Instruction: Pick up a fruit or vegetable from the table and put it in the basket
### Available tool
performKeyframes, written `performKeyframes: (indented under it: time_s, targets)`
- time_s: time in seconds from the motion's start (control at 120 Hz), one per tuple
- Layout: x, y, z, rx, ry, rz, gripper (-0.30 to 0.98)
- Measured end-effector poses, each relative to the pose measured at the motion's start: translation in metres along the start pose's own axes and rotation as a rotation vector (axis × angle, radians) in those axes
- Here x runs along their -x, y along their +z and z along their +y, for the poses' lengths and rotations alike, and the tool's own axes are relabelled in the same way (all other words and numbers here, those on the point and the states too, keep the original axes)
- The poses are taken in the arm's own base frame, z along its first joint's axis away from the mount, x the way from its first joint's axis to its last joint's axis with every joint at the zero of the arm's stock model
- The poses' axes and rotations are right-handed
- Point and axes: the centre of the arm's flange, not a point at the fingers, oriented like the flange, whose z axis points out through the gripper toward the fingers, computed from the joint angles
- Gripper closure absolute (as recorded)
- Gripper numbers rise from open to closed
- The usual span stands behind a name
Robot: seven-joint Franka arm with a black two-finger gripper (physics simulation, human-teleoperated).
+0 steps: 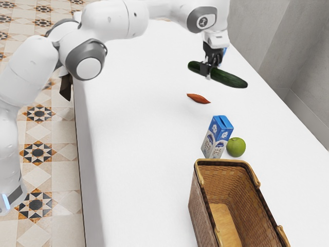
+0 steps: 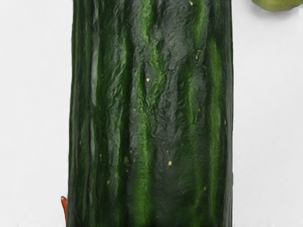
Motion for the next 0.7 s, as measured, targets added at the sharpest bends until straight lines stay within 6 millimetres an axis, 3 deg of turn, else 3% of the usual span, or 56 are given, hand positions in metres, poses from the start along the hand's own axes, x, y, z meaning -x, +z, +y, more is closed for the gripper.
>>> performKeyframes:
  time_s: [0.1,0.183,0.292,0.4,0.525,0.617,0.7]
  targets:
    - [0.001,-0.055,0.012,-0.035,0.003,0.024,0.47]
    - [-0.014,-0.09,0.033,-0.046,0.042,0.036,0.46]
    - [-0.047,-0.103,0.066,-0.025,0.146,0.022,0.48]
    - [-0.068,-0.114,0.091,-0.006,0.235,0.004,0.49]
    - [-0.13,-0.137,0.169,0.021,0.416,0.014,0.5]
    - [-0.169,-0.134,0.228,0.06,0.534,0.006,0.51]
    - [-0.188,-0.132,0.274,0.083,0.613,0.0,0.51]
